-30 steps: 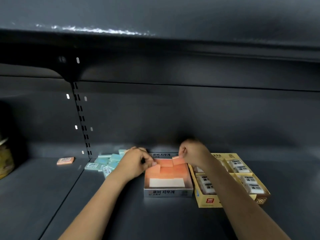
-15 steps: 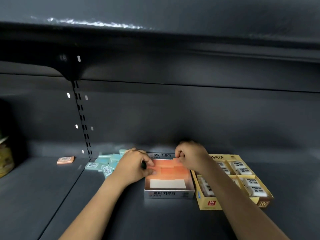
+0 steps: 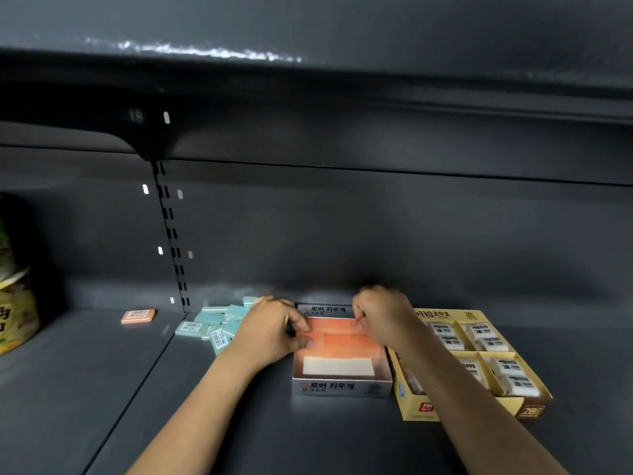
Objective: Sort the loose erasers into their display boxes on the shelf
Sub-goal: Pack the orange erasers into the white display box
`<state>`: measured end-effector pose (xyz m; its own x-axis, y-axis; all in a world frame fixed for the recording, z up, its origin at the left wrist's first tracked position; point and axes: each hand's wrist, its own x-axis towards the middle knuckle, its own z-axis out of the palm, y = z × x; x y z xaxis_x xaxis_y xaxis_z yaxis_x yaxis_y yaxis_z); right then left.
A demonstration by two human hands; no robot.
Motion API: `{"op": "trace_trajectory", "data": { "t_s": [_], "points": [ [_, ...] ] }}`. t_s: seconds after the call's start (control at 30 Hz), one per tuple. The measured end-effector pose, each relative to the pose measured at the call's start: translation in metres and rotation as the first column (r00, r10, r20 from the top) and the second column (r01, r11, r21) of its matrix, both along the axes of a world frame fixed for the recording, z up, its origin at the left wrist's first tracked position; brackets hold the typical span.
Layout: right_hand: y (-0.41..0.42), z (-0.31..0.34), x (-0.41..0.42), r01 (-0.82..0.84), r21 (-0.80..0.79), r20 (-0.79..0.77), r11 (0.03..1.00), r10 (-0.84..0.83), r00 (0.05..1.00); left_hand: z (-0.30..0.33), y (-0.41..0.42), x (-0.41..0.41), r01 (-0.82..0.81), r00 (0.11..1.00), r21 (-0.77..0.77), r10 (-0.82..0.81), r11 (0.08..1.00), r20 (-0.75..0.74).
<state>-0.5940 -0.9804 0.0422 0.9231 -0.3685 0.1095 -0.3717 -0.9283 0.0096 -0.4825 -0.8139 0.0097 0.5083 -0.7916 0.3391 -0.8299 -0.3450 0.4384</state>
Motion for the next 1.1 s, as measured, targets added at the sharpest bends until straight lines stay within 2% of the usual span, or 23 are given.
{"op": "trace_trajectory", "data": {
  "t_s": [0.17, 0.33, 0.43, 0.5, 0.53, 0.63, 0.8, 0.93, 1.03, 1.1],
  "points": [
    [0.001, 0.0, 0.0, -0.016, -0.026, -0.004, 1.0, 0.016, 1.0, -0.001, 0.0, 0.0, -0.007, 1.0, 0.008, 0.007, 1.0, 0.01],
    [-0.003, -0.001, -0.002, 0.006, 0.059, 0.025, 0.998, -0.007, 1.0, -0.006, 0.002, 0.006, 0.013, 0.999, -0.014, -0.013, 1.0, -0.043],
    [-0.003, 0.001, -0.002, 0.003, 0.101, 0.047, 0.995, -0.008, 0.999, 0.001, 0.011, 0.012, 0.028, 0.98, -0.077, -0.043, 0.997, -0.192],
    [0.001, 0.004, 0.001, -0.025, 0.121, 0.081, 0.992, 0.015, 0.997, 0.011, 0.024, 0.023, -0.063, 0.942, -0.173, 0.001, 0.983, -0.337],
    [0.004, 0.005, 0.003, -0.05, 0.131, 0.11, 0.99, 0.036, 0.993, 0.017, 0.034, 0.03, -0.114, 0.935, -0.205, 0.035, 0.972, -0.353],
    [0.018, 0.008, 0.015, -0.139, 0.131, 0.225, 0.982, 0.107, 0.968, 0.031, 0.071, 0.057, -0.258, 0.946, -0.195, 0.206, 0.946, -0.251],
    [0.053, 0.007, 0.046, -0.224, 0.171, 0.297, 0.96, 0.166, 0.94, 0.021, 0.142, 0.1, -0.456, 0.87, -0.112, 0.416, 0.883, -0.264],
    [0.078, 0.003, 0.07, -0.201, 0.16, 0.245, 0.966, 0.158, 0.957, 0.002, 0.172, 0.112, -0.547, 0.816, -0.038, 0.523, 0.836, -0.245],
    [0.092, -0.001, 0.081, -0.17, 0.122, 0.147, 0.978, 0.152, 0.977, -0.012, 0.184, 0.123, -0.519, 0.838, 0.031, 0.516, 0.854, -0.179],
    [0.099, -0.003, 0.085, -0.141, 0.07, 0.098, 0.988, 0.134, 0.986, -0.02, 0.188, 0.135, -0.459, 0.872, 0.154, 0.477, 0.875, -0.111]
  ]
}}
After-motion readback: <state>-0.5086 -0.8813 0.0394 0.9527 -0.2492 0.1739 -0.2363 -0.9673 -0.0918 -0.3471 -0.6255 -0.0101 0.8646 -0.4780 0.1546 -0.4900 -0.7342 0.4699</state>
